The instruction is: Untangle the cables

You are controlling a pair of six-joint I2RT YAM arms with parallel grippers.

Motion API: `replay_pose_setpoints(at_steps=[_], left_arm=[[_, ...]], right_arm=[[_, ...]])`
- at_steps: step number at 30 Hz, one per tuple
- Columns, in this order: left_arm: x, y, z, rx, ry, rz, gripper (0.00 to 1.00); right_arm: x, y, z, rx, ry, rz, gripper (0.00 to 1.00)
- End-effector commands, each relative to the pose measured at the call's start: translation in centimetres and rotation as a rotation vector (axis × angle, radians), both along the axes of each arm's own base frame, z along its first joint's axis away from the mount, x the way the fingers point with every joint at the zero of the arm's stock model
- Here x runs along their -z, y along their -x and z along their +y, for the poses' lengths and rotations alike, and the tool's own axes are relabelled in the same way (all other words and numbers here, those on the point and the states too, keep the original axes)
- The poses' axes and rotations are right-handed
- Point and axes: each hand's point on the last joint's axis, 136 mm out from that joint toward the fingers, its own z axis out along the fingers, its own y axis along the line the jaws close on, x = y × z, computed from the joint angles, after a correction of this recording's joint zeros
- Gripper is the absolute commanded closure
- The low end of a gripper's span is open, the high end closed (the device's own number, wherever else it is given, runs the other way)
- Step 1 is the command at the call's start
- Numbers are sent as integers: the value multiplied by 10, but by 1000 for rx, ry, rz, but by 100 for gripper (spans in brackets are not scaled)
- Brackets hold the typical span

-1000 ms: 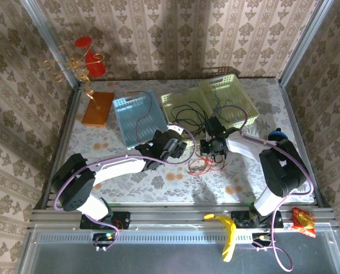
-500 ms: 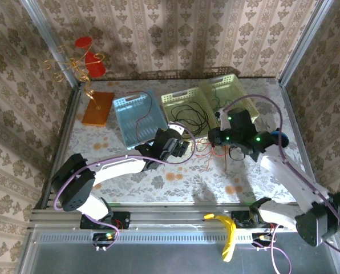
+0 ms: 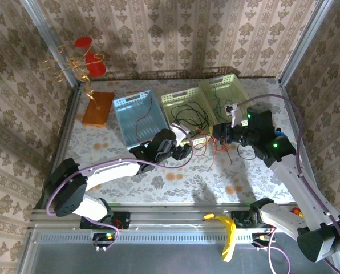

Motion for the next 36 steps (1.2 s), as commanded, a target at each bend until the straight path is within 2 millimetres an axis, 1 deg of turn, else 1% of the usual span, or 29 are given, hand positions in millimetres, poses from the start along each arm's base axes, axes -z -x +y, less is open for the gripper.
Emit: replay_pose_setpoints(at_steps=[1, 5, 8, 10, 13, 15, 16, 18, 19, 21, 22, 24, 27, 29, 32, 34, 36], left_arm=[[-18, 26, -22, 213, 51, 2, 36], [-15, 36, -27, 277, 30, 34, 40], [-17, 40, -33, 316, 40, 41, 39], [-22, 40, -39, 337, 56, 40, 40], [-23, 38, -52, 363, 66, 49, 42], [-20, 36, -60, 380, 71, 57, 46], [-18, 34, -63, 382, 70, 59, 50], [-13, 30, -68, 379, 62, 62, 62], [-10, 28, -69, 378, 56, 64, 75], [-7, 25, -71, 371, 49, 67, 93], [-7, 24, -71, 366, 48, 68, 100], [-8, 20, -69, 337, 47, 62, 100], [-8, 15, -57, 278, 57, 57, 100], [-7, 13, -44, 221, 69, 61, 100], [-1, 13, -22, 152, 92, 88, 100], [3, 15, -9, 122, 81, 85, 100], [5, 17, 2, 107, 71, 95, 100]], right_arm=[[3, -2, -1, 9, -12, 23, 99], [2, -6, -2, 20, -9, 20, 99], [0, -6, -2, 19, -14, 18, 99], [1, -6, -1, 16, -21, 24, 100], [2, -6, 1, 16, -38, 35, 99], [2, -6, 1, 18, -49, 38, 100], [1, -5, 1, 19, -55, 38, 100], [1, -5, 1, 23, -62, 39, 100], [1, -5, 1, 25, -62, 37, 100], [1, -5, -2, 43, -56, 36, 100], [3, -6, -6, 65, -43, 34, 99], [7, -12, -18, 142, -6, 29, 99], [18, -24, -52, 345, 63, 30, 99], [29, -29, -86, 542, 110, 46, 100], [42, -25, -129, 791, 114, 93, 100], [51, -19, -144, 890, 86, 119, 100], [58, -15, -150, 937, 61, 135, 100]])
